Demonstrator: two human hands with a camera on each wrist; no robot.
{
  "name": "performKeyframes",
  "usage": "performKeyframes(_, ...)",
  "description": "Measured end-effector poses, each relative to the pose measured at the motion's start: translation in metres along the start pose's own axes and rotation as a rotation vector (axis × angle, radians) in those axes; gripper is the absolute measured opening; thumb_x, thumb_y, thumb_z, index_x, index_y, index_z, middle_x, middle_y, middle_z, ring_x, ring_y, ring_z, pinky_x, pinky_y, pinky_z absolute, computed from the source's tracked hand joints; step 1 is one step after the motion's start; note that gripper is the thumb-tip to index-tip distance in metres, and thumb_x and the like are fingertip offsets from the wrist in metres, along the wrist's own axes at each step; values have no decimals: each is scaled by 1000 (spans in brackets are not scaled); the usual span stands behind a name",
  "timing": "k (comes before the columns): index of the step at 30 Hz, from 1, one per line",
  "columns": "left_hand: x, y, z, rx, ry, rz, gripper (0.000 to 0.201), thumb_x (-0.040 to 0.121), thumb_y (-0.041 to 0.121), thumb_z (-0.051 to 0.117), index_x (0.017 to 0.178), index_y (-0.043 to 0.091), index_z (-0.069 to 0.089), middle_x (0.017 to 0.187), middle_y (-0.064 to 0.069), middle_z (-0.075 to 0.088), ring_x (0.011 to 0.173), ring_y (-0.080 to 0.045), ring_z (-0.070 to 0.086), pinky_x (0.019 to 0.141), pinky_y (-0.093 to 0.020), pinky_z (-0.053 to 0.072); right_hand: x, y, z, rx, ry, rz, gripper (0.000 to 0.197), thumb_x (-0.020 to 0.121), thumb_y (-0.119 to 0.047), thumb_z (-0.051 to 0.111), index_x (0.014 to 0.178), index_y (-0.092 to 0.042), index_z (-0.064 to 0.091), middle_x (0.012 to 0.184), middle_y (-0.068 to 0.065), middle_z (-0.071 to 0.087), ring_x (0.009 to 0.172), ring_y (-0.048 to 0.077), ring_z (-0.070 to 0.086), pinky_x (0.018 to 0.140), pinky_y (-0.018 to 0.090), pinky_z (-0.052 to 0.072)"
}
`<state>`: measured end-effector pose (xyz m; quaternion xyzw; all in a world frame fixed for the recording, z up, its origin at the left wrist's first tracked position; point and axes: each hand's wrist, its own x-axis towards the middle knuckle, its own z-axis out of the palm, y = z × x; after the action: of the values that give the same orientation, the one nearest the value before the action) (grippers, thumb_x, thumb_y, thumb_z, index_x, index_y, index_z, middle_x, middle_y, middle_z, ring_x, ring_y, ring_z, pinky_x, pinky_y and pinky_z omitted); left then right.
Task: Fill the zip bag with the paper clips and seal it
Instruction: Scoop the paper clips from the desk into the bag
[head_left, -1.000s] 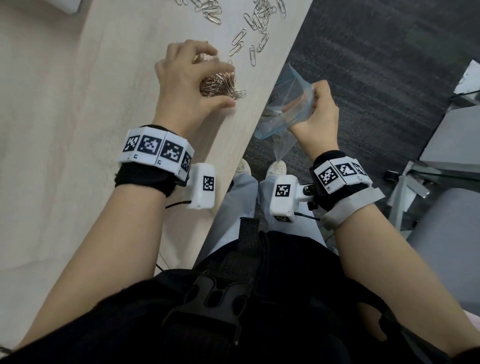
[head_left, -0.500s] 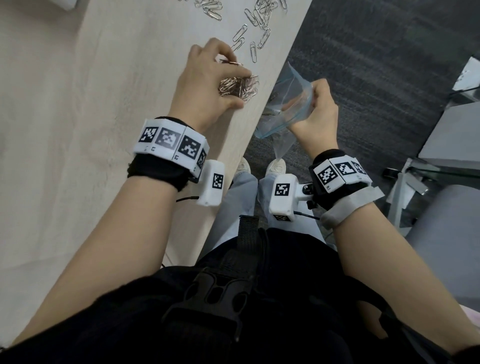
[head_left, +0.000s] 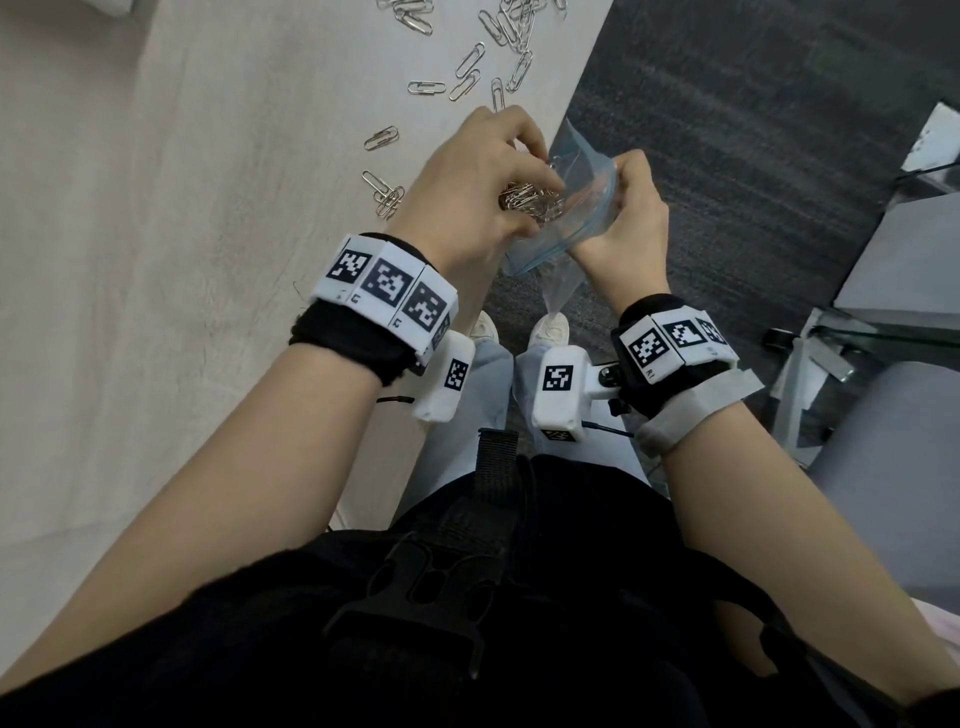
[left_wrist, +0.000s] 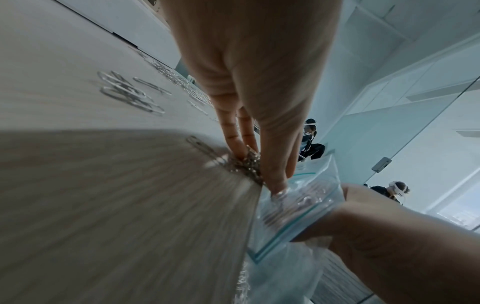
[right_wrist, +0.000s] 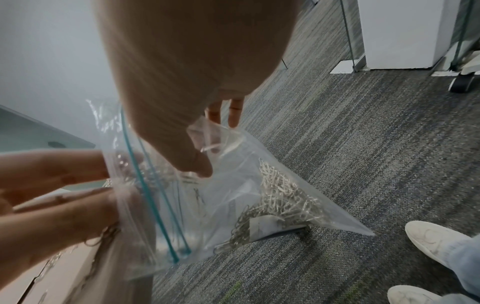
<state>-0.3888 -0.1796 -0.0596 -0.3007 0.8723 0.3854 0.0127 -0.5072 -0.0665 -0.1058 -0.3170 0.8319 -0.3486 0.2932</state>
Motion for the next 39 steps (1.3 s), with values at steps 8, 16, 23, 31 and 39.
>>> performKeyframes(8,-10,-20,-24,-42,179,-103,43,67,35,77,108,27,67,123,2,56,108,-12,39,92,-18,29,-1,-3,-2,1,-4,8,44,78,-25,74,78,-39,32,81,2,63,79,30,63,74,51,52)
performKeyframes(16,-37,-51,-50,-39,200,-408,85,40,47,85,118,30,57,116,3,33,115,-19,40,100,-20,36,-1,-4,-2,7,10,16,44,76,-21,75,78,-38,35,84,11,70,78,31,66,74,51,54)
performKeyframes(23,-41,-54,-42,-96,148,-284,62,46,21,90,103,15,66,101,1,49,62,8,45,64,1,39,-2,-7,-1,-8,18,10,45,77,-21,75,76,-37,34,84,11,70,79,31,66,76,51,54)
performKeyframes(31,-21,-27,-25,-152,140,-223,51,55,20,87,100,11,66,93,0,57,63,-4,53,64,-14,49,-5,-6,-1,-8,5,2,47,77,-23,77,77,-38,32,83,8,68,76,28,65,73,47,54)
performKeyframes(39,1,-4,-10,-46,37,-157,43,66,17,81,107,15,68,105,-5,60,84,-14,56,76,-17,41,-8,-6,1,-22,14,11,43,77,-20,70,76,-38,31,84,11,67,79,33,63,74,51,52)
